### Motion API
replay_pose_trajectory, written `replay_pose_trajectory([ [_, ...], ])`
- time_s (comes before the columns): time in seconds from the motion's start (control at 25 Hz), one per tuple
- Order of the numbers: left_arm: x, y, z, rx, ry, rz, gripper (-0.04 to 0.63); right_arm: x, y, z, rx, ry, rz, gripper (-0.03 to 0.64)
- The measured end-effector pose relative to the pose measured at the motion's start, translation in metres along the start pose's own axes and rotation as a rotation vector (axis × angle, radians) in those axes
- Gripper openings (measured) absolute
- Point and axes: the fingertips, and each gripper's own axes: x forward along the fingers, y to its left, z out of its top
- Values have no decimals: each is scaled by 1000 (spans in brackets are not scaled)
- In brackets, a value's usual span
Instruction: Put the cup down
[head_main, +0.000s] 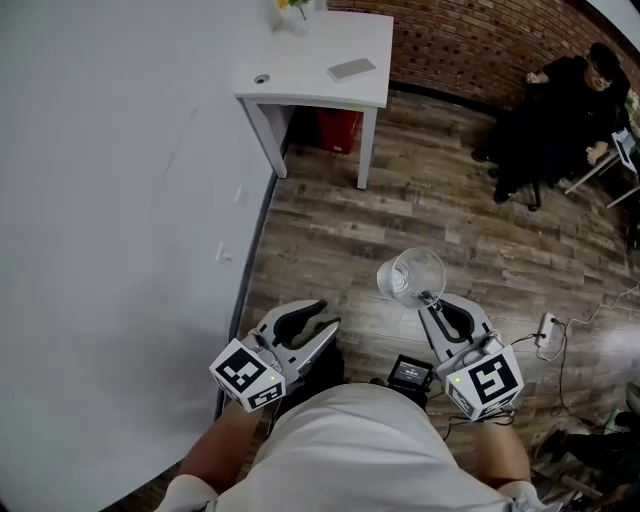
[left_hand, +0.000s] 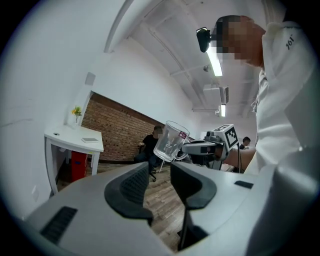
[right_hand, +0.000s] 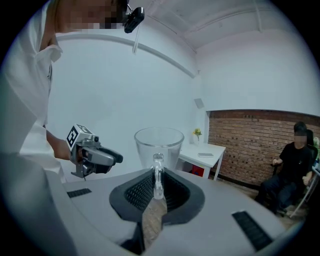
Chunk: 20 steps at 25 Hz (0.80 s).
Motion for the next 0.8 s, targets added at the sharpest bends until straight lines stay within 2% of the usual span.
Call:
replay_pose_trajectory([
  [0.32, 5, 88, 33, 11, 9, -44, 140, 80, -22, 32, 18, 0, -60, 35],
  [0.52, 14, 121, 43, 2, 6, -62, 140, 112, -37, 39, 14, 16, -67, 35],
  [0.8, 57, 158, 61, 3, 6, -47, 140, 147, -88, 47, -2, 15, -41, 35],
])
